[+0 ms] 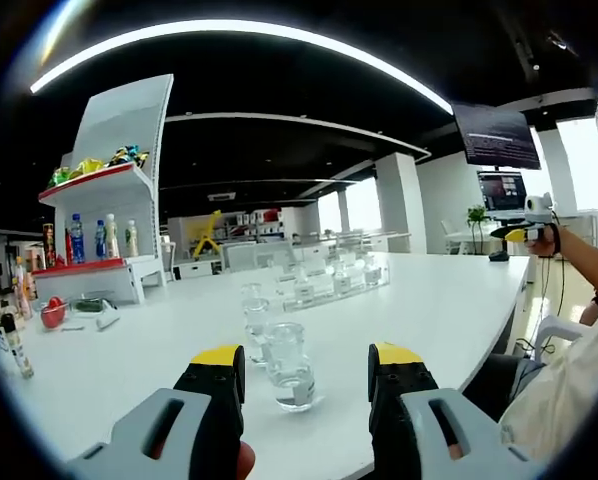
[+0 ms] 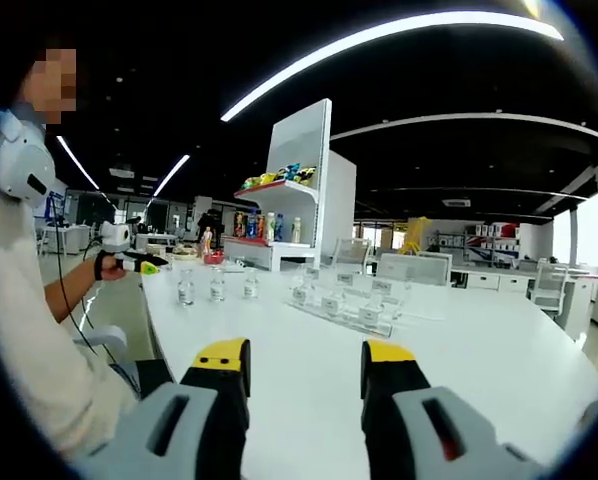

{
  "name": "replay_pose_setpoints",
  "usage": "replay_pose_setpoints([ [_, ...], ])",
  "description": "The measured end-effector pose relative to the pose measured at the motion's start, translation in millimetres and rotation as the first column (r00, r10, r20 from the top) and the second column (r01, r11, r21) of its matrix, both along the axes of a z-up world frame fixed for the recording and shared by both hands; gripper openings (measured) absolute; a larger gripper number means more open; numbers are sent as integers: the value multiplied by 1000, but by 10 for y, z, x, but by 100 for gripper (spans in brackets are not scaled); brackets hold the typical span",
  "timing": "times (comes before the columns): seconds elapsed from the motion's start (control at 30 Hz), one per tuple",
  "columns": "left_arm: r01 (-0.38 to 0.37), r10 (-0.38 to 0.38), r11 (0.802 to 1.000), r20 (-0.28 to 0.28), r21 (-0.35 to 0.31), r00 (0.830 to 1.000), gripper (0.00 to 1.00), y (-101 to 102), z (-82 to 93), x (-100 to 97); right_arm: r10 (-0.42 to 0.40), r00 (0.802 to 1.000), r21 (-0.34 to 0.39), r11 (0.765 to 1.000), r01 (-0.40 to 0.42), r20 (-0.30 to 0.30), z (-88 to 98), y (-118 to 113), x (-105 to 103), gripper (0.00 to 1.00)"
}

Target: Identify the label on the chemical reagent bottle, grasp the chemical reagent bottle, and place it in the designated position on the reagent rack

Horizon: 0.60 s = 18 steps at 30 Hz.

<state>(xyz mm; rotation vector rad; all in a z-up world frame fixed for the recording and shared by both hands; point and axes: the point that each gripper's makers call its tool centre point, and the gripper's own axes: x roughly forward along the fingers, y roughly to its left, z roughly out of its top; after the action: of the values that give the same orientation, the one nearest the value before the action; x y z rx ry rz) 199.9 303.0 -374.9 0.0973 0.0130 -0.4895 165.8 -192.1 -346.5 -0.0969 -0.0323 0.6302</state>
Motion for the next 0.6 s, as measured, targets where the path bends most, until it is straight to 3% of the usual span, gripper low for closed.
replay_pose_setpoints([
  [0.37, -84, 85, 996, -48, 20, 995, 50, 69, -390, 339, -8, 1000, 3, 1000, 8, -5, 3, -5, -39, 44],
  [0.6, -86, 86, 996, -17, -24, 996, 49, 14, -366, 429, -18, 1000, 7, 1000, 18, 2, 30, -5, -71, 44],
])
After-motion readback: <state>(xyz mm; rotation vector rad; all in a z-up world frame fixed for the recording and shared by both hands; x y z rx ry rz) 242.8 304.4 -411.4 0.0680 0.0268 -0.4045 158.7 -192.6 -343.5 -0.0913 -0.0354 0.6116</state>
